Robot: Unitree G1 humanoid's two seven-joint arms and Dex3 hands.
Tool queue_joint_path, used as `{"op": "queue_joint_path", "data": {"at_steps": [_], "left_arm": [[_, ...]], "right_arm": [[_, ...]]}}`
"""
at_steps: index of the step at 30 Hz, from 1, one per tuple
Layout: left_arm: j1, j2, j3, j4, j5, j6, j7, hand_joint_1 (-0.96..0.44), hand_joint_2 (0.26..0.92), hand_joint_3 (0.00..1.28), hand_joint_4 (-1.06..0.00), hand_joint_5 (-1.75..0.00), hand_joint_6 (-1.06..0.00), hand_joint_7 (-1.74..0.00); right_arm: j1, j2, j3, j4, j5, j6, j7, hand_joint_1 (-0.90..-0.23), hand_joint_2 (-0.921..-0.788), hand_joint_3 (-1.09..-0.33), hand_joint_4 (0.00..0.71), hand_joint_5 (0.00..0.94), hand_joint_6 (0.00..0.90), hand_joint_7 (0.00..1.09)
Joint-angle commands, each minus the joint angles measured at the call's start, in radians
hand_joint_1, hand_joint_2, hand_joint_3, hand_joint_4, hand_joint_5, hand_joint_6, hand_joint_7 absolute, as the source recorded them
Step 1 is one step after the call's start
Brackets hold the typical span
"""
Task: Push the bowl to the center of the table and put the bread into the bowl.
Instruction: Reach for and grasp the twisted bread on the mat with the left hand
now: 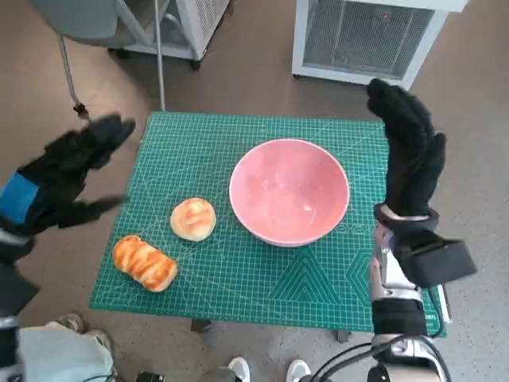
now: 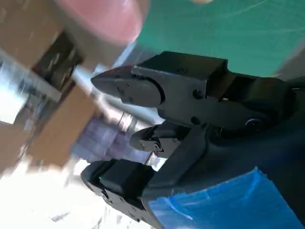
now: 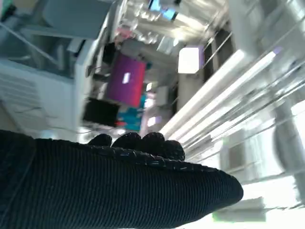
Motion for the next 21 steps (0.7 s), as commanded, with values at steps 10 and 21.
{"op": "queue_joint_path", "data": {"at_steps": [10, 21], "left_arm": [[0.064, 0.18, -0.034, -0.104, 0.053, 0.131, -0.198, -0.14, 0.903, 0.02, -0.23, 0.0, -0.38, 0.0], [0.116, 0.222, -0.105, -0.227, 0.242, 0.175, -0.199, -0.16, 0.895, 0.01, -0.22, 0.0, -0.36, 0.0]], "right_arm": [[0.054, -0.005, 0.029, -0.067, -0.042, 0.065, -0.021, -0.487, -0.921, -0.847, 0.316, 0.014, -0.001, 0.67], [0.054, -0.004, 0.036, -0.074, -0.046, 0.084, -0.026, -0.494, -0.921, -0.847, 0.315, 0.014, -0.001, 0.68]]}}
